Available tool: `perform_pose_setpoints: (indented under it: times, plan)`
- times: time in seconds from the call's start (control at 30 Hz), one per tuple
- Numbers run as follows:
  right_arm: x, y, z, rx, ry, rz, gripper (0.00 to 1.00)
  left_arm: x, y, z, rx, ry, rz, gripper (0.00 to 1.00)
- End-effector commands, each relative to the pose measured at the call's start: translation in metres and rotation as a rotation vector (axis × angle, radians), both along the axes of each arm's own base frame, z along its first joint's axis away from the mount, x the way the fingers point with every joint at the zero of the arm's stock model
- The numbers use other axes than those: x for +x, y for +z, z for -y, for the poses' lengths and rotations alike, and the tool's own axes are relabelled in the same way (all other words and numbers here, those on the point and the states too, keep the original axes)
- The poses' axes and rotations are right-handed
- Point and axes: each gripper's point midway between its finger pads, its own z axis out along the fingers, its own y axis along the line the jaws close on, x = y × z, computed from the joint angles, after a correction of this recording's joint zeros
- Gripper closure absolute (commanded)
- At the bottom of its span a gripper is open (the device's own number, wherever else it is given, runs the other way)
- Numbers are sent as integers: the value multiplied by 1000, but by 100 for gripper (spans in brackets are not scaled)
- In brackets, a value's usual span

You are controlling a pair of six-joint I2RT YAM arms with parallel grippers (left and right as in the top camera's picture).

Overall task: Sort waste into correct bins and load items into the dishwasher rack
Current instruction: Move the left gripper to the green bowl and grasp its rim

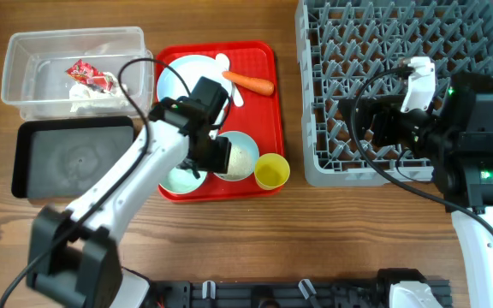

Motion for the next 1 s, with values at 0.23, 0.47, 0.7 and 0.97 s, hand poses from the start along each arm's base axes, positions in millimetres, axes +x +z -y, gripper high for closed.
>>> perform_pose_setpoints:
  times: [0.23, 0.47, 0.7, 0.97]
  plan:
    - [3, 7, 1, 12, -10, 11, 0, -40, -30, -20, 55, 8, -124, 43]
    - [3, 7, 1, 12, -10, 11, 0, -25, -37, -13, 23, 6, -55, 54]
    - [3, 7, 1, 23, -20, 3, 0, -35, -48, -23, 64, 8, -81, 62]
    - [3, 7, 1, 23, -20, 3, 0, -33, -72, -29, 80, 11, -34, 78]
